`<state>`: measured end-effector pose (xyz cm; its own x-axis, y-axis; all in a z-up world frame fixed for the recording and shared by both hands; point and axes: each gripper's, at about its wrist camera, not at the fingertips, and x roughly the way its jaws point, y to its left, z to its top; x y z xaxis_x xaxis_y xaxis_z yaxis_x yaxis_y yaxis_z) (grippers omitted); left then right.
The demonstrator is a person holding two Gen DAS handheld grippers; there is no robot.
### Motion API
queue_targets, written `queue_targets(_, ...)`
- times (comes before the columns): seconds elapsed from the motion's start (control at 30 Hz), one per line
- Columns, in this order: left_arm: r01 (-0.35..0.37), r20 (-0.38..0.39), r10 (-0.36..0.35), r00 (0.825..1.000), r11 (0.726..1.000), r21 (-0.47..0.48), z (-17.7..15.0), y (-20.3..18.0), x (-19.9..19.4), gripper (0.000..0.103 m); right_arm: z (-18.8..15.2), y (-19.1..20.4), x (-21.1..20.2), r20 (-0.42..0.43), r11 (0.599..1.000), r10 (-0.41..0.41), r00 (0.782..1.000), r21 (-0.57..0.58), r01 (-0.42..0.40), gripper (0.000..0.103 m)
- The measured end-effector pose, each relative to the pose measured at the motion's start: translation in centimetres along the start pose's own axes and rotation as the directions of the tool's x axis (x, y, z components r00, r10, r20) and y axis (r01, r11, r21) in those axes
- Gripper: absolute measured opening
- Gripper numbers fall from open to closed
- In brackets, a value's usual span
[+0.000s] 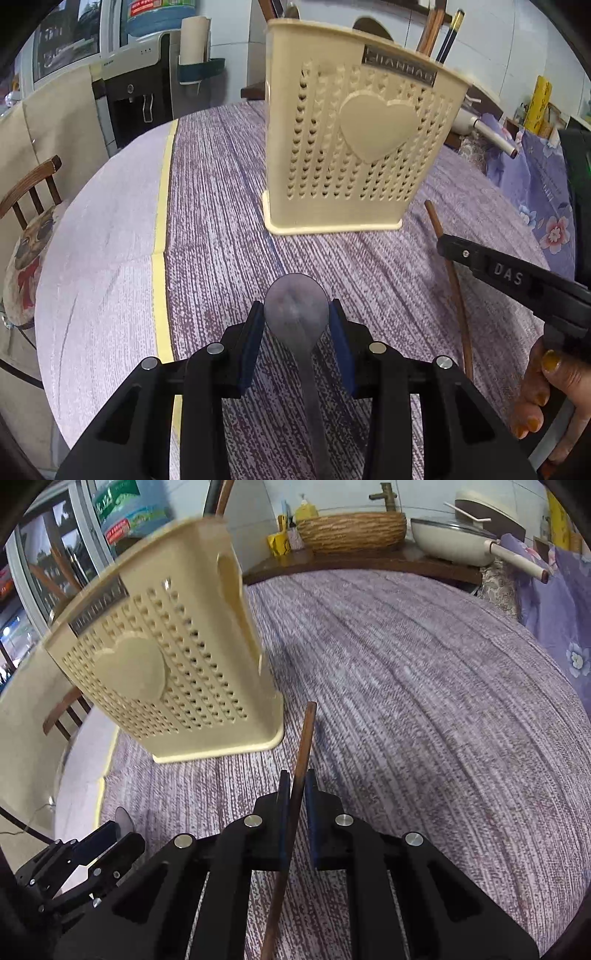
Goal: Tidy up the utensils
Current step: 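Lift the clear spoon and wooden chopstick upright over the cream holder with both tools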
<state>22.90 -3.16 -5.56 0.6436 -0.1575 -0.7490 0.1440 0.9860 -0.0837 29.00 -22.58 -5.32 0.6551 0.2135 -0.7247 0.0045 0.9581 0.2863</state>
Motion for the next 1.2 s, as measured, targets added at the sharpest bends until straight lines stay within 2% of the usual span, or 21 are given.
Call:
queue_targets(0.23, 0.061, 0.098, -0.058, 0.993, 0.998, -0.023, 1.5, 0.1, -3.0, 0.036, 0.5, -1.2, -4.3, 0.109, 0.987, 0.149, 0.983, 0.043, -0.154, 0.009)
queue_targets(0.4, 0.105, 0.152, -0.101, 0.983, 0.994, -0.017, 2.6, -0.3, -4.9, 0.036, 1.2, -1.1, -7.7, 0.180, 0.966, 0.251, 0.951, 0.010, -0.257, 0.008)
queue_targets(0.6, 0.111, 0.197, -0.110, 0.974, 0.994, 0.004, 3.3, -0.8, -6.7, 0.036, 1.2, -0.5, -11.4, 0.223, 0.943, 0.333, 0.916, -0.049, -0.330, 0.008)
queue_targets(0.77, 0.105, 0.215, -0.107, 0.971, 0.994, 0.019, 3.5, -1.0, -7.3, 0.036, 1.1, -0.1, -13.1, 0.245, 0.935, 0.355, 0.902, -0.096, -0.342, 0.008)
queue_targets(1.2, 0.118, 0.234, -0.121, 0.965, 0.993, 0.027, 4.0, -0.8, -8.3, 0.036, 1.7, 1.2, -14.0, 0.257, 0.931, 0.363, 0.896, -0.146, -0.335, 0.008)
